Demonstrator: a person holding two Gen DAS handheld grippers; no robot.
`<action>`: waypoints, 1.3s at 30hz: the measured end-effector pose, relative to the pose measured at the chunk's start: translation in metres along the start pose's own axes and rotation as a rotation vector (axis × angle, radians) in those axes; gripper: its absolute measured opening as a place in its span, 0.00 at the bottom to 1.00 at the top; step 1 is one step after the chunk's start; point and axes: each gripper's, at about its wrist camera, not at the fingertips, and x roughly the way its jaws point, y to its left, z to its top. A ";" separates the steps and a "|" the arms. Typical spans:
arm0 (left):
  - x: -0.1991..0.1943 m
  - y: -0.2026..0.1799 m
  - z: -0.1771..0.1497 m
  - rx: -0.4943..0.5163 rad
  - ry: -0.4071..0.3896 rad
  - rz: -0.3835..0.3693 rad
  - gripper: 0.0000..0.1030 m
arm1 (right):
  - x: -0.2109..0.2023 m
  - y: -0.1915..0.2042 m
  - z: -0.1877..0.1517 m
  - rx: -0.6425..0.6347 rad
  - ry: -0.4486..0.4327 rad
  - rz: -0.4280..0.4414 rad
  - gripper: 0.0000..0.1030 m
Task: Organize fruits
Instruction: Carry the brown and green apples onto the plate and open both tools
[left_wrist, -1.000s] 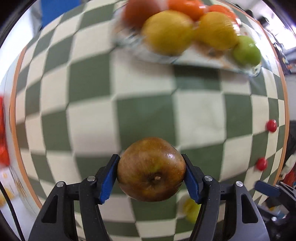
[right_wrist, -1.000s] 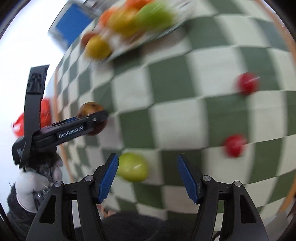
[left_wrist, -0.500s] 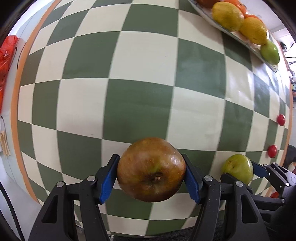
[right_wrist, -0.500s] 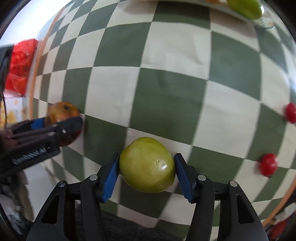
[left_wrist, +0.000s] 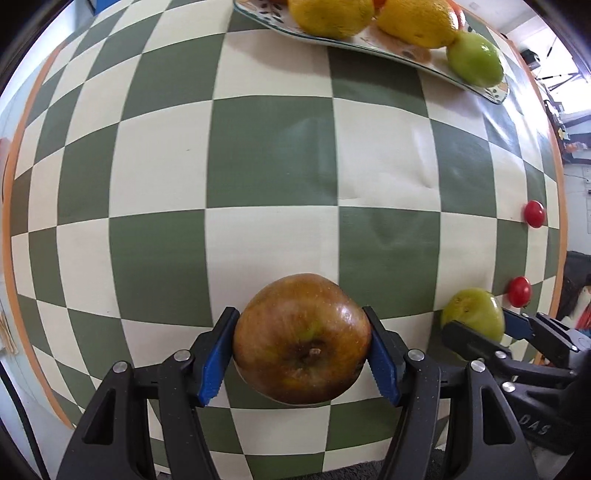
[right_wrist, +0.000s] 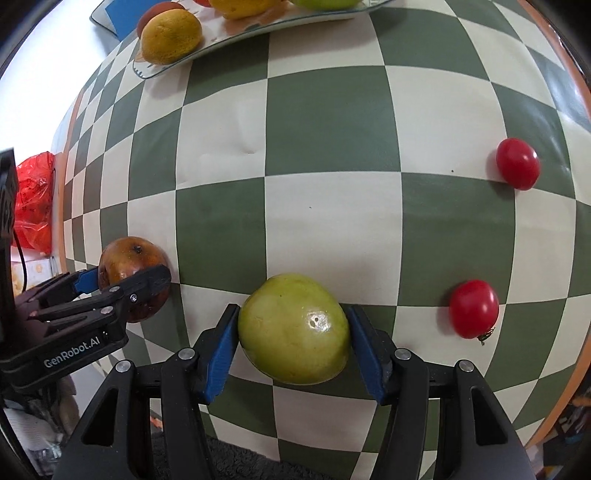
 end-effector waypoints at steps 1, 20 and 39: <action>-0.001 0.000 0.001 0.003 -0.004 0.003 0.61 | 0.001 0.003 -0.002 0.001 -0.004 0.000 0.59; -0.172 -0.031 0.177 -0.008 -0.252 -0.143 0.61 | -0.136 -0.053 0.144 0.149 -0.322 0.159 0.59; -0.066 -0.023 0.297 0.018 -0.050 -0.006 0.62 | -0.091 -0.044 0.236 0.010 -0.287 -0.119 0.59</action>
